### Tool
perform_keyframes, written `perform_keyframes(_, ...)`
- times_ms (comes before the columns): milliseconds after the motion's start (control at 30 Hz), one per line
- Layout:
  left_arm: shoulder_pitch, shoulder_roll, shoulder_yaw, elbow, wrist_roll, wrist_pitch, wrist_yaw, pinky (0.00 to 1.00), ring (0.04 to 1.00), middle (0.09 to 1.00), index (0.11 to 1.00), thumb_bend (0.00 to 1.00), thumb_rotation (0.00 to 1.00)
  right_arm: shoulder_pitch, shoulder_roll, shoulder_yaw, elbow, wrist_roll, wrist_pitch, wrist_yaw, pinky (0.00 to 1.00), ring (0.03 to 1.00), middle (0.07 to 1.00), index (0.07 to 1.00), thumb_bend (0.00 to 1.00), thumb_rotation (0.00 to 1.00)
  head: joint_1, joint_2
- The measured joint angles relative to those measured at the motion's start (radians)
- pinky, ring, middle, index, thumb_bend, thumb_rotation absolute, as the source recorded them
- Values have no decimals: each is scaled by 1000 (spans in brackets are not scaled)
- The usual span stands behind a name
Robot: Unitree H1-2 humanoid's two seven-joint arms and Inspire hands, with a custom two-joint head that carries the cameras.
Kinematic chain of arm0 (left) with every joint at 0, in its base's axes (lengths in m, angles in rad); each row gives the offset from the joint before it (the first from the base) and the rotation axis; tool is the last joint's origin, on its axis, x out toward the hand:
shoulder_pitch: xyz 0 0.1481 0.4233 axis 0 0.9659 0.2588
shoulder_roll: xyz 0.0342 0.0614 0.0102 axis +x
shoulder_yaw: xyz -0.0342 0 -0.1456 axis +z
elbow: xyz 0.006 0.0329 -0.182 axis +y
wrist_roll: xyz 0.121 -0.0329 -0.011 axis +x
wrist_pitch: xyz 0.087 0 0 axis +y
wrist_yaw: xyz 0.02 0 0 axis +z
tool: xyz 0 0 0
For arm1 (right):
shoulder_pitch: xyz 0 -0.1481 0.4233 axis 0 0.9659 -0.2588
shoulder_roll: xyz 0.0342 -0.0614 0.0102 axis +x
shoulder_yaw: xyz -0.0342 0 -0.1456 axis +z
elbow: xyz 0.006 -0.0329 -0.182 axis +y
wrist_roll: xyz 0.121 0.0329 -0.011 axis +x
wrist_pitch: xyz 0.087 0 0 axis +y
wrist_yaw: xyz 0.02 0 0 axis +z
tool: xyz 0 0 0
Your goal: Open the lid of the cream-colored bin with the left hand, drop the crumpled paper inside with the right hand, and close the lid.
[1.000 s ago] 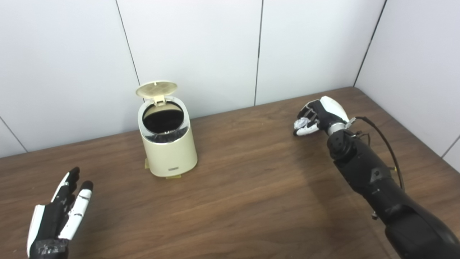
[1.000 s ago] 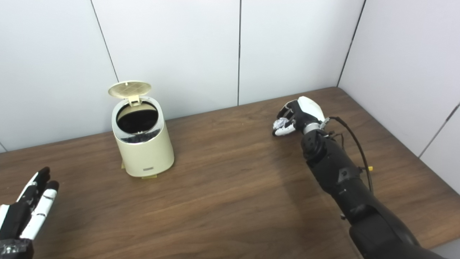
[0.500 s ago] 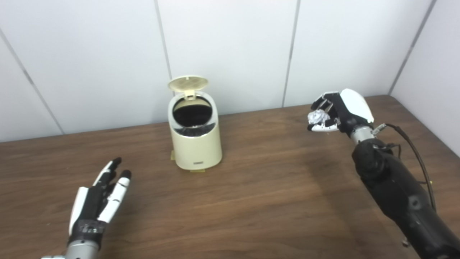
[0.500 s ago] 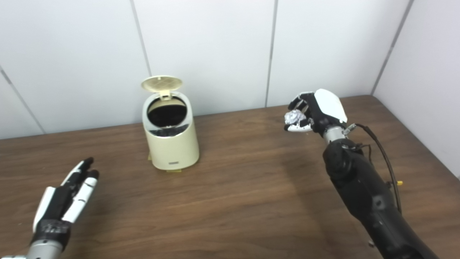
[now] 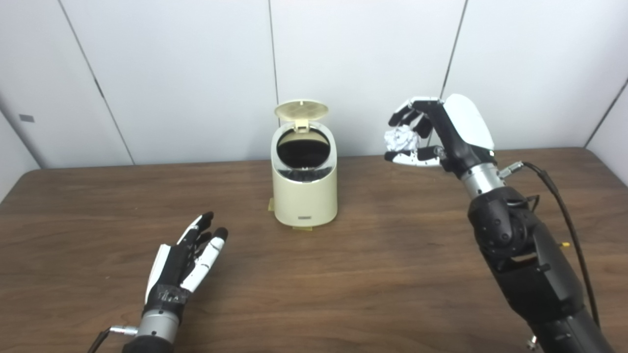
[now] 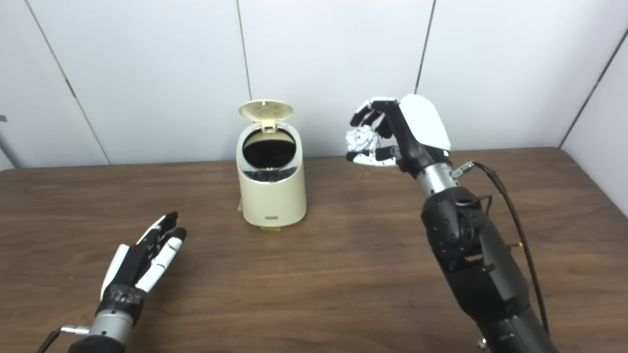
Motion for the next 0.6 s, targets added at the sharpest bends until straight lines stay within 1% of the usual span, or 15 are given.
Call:
perform_keyframes(67, 0, -5, -5, 3, 0, -7, 7, 865, 928, 960, 960, 668, 769, -22, 20, 19, 14, -4, -32, 1, 314, 391, 509, 523, 494, 0, 5, -5)
perform_keyframes(167, 0, -17, -12, 13, 2, -14, 24, 875, 930, 961, 964, 660, 768, -57, 61, 31, 45, -5, -57, 0, 313, 388, 504, 529, 493, 0, 8, -11)
perform_keyframes(300, 0, -21, -25, 20, 2, -25, 35, 876, 940, 969, 972, 627, 770, -75, 111, 35, 75, -5, -71, -1, 310, 393, 507, 527, 494, 0, 11, -17)
perform_keyframes(367, 0, -21, -29, 25, 2, -32, 38, 872, 938, 969, 971, 626, 763, -77, 134, 41, 100, -7, -84, -5, 306, 395, 509, 526, 493, 0, 9, -20)
perform_keyframes(500, 1, -22, -30, 26, 1, -35, 42, 893, 942, 970, 968, 640, 749, -81, 168, 44, 150, -6, -93, -11, 296, 396, 508, 532, 492, 0, 9, -22)
perform_keyframes(600, 3, -24, -30, 27, 0, -39, 45, 870, 939, 973, 967, 640, 751, -96, 184, 44, 182, -4, -119, -21, 296, 397, 508, 524, 493, 0, 14, -25)
